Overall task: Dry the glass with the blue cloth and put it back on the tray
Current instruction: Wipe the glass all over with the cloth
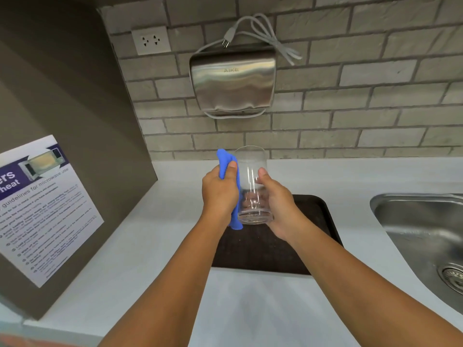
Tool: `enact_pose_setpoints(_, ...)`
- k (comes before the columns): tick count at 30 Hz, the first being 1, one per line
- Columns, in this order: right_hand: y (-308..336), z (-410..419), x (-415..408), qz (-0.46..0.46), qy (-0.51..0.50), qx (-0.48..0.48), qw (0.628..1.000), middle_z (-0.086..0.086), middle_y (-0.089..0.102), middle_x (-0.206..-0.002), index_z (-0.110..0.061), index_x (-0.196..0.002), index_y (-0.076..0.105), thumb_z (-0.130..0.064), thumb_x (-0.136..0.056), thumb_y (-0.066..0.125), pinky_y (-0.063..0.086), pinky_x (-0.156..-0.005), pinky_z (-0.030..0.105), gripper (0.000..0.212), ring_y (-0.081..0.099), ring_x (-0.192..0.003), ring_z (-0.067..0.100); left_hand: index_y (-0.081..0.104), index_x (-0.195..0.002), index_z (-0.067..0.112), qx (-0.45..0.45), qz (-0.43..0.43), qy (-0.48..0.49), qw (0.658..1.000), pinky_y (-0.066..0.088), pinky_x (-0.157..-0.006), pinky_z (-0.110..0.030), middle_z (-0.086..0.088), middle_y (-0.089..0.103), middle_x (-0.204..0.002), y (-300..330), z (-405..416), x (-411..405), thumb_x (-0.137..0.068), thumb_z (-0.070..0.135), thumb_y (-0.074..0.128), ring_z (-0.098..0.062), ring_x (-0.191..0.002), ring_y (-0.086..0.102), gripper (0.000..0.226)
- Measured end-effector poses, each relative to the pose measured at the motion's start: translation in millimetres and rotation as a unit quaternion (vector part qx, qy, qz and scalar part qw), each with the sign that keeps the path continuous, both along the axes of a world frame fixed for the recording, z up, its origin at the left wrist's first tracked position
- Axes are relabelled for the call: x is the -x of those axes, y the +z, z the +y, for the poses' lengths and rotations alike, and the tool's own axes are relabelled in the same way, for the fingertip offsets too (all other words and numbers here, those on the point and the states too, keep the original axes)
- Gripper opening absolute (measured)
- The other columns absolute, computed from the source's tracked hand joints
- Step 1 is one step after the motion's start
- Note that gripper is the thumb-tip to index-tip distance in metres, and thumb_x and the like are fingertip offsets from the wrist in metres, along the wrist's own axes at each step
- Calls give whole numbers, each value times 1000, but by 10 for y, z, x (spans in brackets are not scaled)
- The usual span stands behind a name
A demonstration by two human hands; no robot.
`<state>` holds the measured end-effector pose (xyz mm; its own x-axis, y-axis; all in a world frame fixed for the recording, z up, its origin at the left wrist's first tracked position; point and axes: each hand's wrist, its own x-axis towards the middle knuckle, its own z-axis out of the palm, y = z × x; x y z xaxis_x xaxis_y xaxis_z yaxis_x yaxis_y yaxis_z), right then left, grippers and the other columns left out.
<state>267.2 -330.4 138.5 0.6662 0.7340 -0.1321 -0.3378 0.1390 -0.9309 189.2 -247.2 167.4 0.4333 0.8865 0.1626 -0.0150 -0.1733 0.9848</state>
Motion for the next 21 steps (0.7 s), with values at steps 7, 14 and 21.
enact_pose_setpoints(7,81,-32,55,38,29,-9,999,15,72,-99,-15,-114,63,-62,-82,65,60,-69,43,57,73,-82,31,68,-85,18,63,-11,-22,998,61,-65,-34,-12,71,-86,-45,8,-4,-96,40,53,-25,-75,71,29)
enact_pose_setpoints(14,70,34,43,-20,-82,45,995,13,72,-108,-20,-106,63,-64,-79,67,60,-84,47,53,72,-93,28,68,-89,14,-161,-11,-2,987,46,-61,-6,4,53,-89,-80,-220,46,-96,29,57,1,-71,59,20)
enact_pose_setpoints(21,89,-13,78,-2,-41,8,999,20,70,-101,-16,-106,65,-70,-71,67,63,-76,43,65,70,-74,16,62,-70,21,-190,-42,46,980,46,-59,-14,5,51,-80,16,-232,20,-92,22,62,-4,-63,56,22)
